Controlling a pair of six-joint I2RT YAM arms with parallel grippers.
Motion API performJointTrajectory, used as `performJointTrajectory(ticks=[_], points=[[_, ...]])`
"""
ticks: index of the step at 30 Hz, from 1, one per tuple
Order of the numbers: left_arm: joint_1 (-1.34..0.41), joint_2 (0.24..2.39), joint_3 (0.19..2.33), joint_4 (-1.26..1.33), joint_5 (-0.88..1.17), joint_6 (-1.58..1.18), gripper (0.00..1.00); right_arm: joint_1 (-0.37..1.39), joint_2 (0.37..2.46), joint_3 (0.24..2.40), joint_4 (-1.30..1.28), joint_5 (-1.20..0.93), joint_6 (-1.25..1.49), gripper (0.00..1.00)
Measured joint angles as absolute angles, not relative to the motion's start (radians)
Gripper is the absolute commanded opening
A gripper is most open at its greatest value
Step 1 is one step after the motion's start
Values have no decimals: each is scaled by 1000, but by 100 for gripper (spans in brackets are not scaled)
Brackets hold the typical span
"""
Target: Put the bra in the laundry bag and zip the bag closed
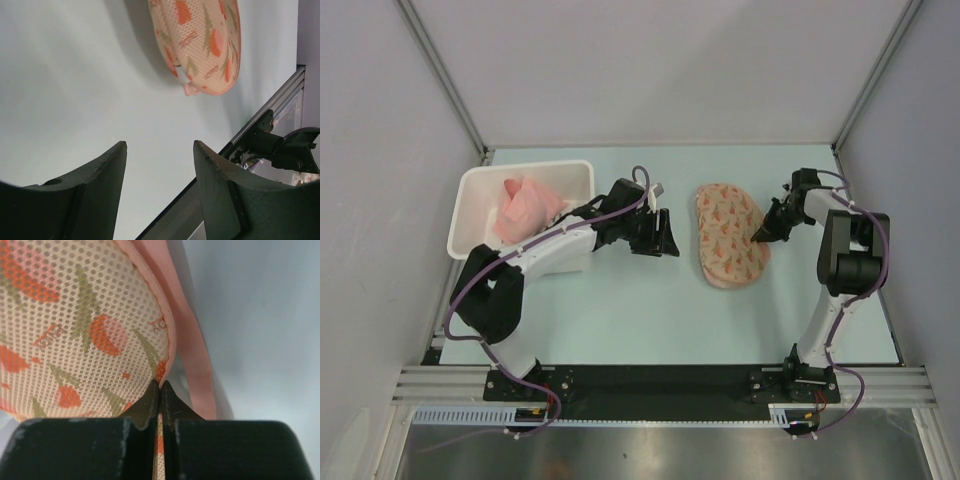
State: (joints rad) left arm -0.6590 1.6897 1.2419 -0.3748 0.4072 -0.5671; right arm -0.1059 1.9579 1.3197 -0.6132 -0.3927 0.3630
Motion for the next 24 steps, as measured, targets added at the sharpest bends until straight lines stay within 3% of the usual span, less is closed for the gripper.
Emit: performJointTrajectory(ticks=[11,17,21,24], points=[[-658,1690,1245,-376,404,-568,61,-56,2225,1748,-611,-384,268,8],[-635,1693,1248,-362,405,-568,62,29,2305,1916,-691,-316,231,29],[-603,1755,1309,-333,406,-567,63,39,2305,1975,-786,-245,231,52],[-580,1846,1386,-294,416,-567,69,23,2302,2033,-865,-186,233,62]])
